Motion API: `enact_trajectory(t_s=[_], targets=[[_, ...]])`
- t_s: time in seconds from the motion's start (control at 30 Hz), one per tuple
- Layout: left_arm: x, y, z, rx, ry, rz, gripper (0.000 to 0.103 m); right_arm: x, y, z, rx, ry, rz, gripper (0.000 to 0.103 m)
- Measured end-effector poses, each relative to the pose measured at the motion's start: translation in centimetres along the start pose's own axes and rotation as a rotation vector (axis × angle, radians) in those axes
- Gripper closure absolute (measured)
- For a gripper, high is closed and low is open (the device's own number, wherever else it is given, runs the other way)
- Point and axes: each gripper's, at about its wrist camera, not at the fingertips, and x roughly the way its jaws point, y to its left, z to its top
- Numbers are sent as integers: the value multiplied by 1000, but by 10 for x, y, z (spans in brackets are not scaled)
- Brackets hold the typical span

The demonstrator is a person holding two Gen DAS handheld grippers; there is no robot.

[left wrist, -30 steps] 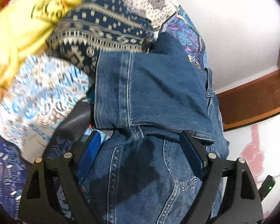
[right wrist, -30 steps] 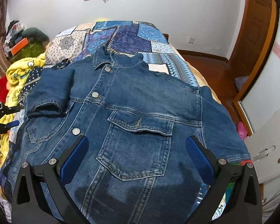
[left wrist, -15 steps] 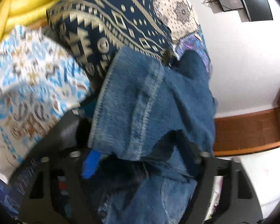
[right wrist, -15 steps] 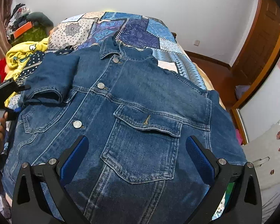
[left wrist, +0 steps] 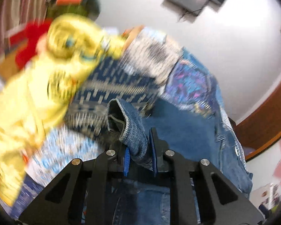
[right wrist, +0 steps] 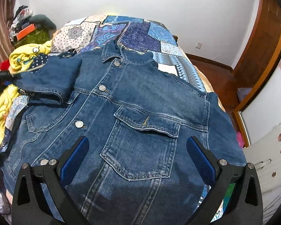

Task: Fold large clothes
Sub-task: 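Grasp the jacket side edge with the left tool and lift it, then fold the lifted side panel over the jacket body with the left tool, release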

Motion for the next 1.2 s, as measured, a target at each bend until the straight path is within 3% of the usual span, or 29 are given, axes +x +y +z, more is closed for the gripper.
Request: enact_trajectory(t_s=[0.27,0.4,0.53,0.8,1.03,1.2], targets=[[-57,-101,24,213,-152,-92,91,-10,-25,-10,81,-28,12,0],[-65,-163,20,301,-166,-168,93,-16,-43,-16,127,-41,20,0],[-63,-216,12,327,-169,-236,94,-22,-65,-23,169,-70,7,0],[-31,-304,-46,441,-27,-330,96,-23,-109,-42,272,-50,-14,0],[26,-353,-125,516,206,-365,96,-22,-144,-57,351,-29,-40,0],[56,-363,-170,554,390,-394,96,-21,-161,-67,375,-10,-74,0]])
